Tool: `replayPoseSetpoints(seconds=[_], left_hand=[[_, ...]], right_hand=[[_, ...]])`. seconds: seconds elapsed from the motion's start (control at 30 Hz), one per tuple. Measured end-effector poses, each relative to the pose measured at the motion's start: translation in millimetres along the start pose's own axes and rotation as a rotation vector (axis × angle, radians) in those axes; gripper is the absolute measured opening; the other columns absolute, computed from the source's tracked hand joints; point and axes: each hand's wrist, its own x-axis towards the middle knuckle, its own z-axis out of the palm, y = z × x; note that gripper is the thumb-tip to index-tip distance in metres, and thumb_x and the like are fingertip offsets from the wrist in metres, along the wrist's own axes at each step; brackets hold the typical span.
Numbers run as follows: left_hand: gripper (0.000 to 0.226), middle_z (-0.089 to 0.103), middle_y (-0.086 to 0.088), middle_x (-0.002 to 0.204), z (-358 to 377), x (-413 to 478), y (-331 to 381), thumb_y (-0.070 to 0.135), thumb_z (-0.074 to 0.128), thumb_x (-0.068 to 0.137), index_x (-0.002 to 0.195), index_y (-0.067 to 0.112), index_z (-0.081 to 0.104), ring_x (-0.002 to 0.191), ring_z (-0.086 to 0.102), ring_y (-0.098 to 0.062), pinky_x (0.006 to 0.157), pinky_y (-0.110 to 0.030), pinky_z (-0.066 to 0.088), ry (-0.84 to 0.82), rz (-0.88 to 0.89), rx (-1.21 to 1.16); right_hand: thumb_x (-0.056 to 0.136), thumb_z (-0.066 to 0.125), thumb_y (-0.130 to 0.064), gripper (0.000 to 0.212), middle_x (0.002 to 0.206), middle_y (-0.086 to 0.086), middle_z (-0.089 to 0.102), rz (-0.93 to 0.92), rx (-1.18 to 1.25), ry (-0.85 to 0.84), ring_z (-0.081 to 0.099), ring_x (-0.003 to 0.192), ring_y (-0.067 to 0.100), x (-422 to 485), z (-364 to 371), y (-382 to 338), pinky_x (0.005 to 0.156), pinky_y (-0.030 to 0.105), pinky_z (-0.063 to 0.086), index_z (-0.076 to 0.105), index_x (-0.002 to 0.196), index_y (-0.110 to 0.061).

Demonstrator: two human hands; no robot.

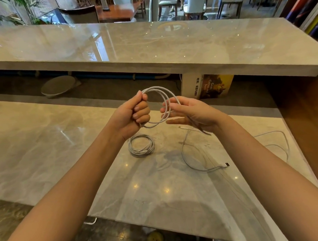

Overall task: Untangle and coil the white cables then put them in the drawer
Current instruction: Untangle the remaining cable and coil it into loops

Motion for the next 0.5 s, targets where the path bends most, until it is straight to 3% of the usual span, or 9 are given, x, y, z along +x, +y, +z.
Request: replayPoseSetpoints(seconds=[0.1,0.17,0.27,0.37,0.43,0.5], left_hand=[[0.03,0.036,0.007,0.05,4,1,-4,0.029,0.034,0.099,0.081,0.012,0.051,0.039,0.033,-0.004,0.04,-0.014,0.031,-0.016,0.015,0.01],[0.029,0.037,0.006,0.05,6,1,-5,0.027,0.034,0.099,0.081,0.012,0.051,0.041,0.035,-0.004,0.043,-0.016,0.037,0.006,0.018,0.054],[0.027,0.04,0.006,0.05,9,0,-7,0.021,0.034,0.1,0.082,0.012,0.051,0.045,0.04,-0.006,0.052,-0.02,0.047,0.065,0.049,0.185],[0.026,0.04,0.006,0.051,12,0,-11,0.021,0.034,0.1,0.084,0.011,0.052,0.046,0.041,-0.006,0.058,-0.022,0.049,0.112,0.084,0.17],[0.027,0.04,0.007,0.051,15,-2,-11,0.022,0.035,0.1,0.084,0.011,0.053,0.045,0.04,-0.006,0.057,-0.023,0.05,0.118,0.095,0.121],[0.026,0.041,0.006,0.051,18,-3,-12,0.022,0.035,0.1,0.086,0.011,0.054,0.045,0.04,-0.006,0.057,-0.022,0.05,0.099,0.095,0.09]], right_hand=[[0.097,0.043,-0.013,0.017,0.078,0.009,0.063,-0.012,0.259,-0.022,0.067,0.079,0.021,5,13,3,0.081,0.035,0.057,0.057,0.104,-0.005],[0.099,0.039,-0.013,0.019,0.062,0.003,0.052,-0.033,0.282,-0.019,0.059,0.061,0.015,6,17,5,0.071,0.032,0.058,0.057,0.095,-0.006],[0.101,0.035,-0.018,0.023,0.055,-0.002,0.041,-0.057,0.198,0.047,0.043,0.05,0.009,9,19,6,0.062,0.026,0.052,0.054,0.092,-0.008],[0.101,0.034,-0.02,0.026,0.052,-0.004,0.039,-0.096,0.174,0.095,0.04,0.046,0.008,12,21,7,0.066,0.026,0.052,0.054,0.092,-0.008],[0.101,0.033,-0.02,0.027,0.048,-0.006,0.038,-0.132,0.293,0.114,0.036,0.041,0.007,14,24,7,0.063,0.026,0.054,0.055,0.092,-0.006],[0.101,0.032,-0.02,0.03,0.045,-0.006,0.036,-0.144,0.485,0.113,0.031,0.037,0.005,14,26,7,0.048,0.02,0.045,0.056,0.091,-0.005]])
